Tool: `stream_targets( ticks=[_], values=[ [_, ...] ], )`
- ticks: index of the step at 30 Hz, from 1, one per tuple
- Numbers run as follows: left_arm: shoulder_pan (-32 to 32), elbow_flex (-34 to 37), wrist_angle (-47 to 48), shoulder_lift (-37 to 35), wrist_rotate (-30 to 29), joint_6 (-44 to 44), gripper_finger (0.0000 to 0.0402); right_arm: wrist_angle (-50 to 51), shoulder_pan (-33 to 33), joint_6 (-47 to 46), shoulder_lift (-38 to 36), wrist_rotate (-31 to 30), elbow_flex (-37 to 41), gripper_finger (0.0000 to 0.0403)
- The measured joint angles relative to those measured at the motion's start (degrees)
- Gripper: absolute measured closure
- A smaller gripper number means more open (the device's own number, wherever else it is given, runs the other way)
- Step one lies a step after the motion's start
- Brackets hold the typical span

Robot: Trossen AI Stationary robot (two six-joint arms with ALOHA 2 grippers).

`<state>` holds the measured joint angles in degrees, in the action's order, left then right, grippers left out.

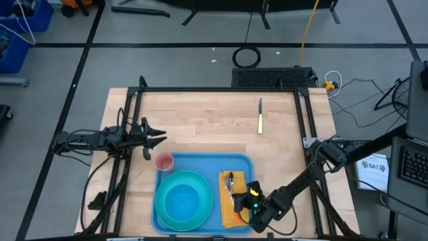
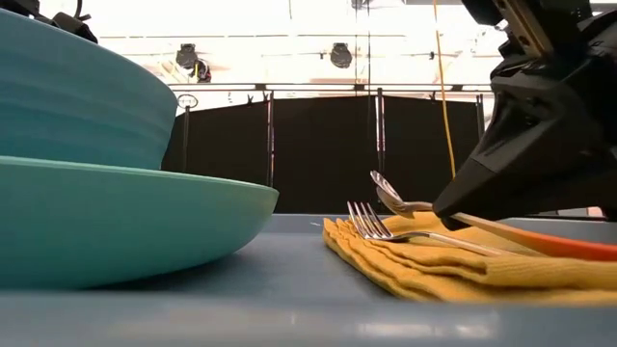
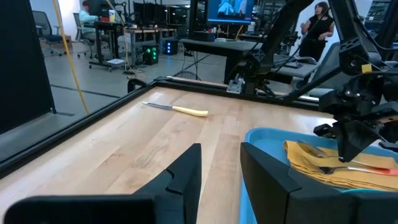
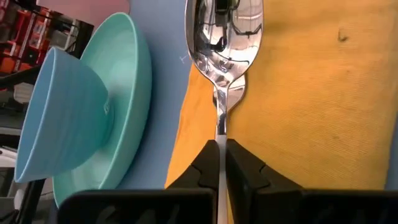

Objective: Set up tray
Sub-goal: Put the orange spoon on the yellow napkin to the right of the orange fork

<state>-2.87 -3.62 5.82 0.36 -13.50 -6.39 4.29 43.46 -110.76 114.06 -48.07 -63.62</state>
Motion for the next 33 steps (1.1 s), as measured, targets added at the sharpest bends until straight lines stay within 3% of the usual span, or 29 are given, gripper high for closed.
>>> stream_targets(
  ticks=[5, 14, 24, 28, 33],
  values=[
    [0.02, 0.00, 0.00, 0.02, 0.00, 0.00, 0.0286, -3.11, -0.20, 1.15, 0.02, -1.38, 0.85, 0.0402],
    [0.00, 0.00, 0.00, 0.00, 0.00, 0.00, 0.0286, -20.20, -1.54, 9.94, -0.16, -2.23, 5.91, 0.0402],
    [0.02, 0.00, 0.00, 0.00, 0.00, 0.00, 0.0286, -18.90, -1.45, 7.65, -0.31, 1.83, 6.20, 0.0402],
    [0.01, 0.00, 0.00, 0.02, 0.00, 0.00, 0.0286, -13.27, -1.45, 6.28, -0.99, 5.68, 4.11, 0.0402],
    [0.00, 0.00, 0.00, 0.01, 0.00, -0.01, 0.0286, 8.65, -1.76, 6.41, -4.17, 9.00, -2.84, 0.0402]
  ],
)
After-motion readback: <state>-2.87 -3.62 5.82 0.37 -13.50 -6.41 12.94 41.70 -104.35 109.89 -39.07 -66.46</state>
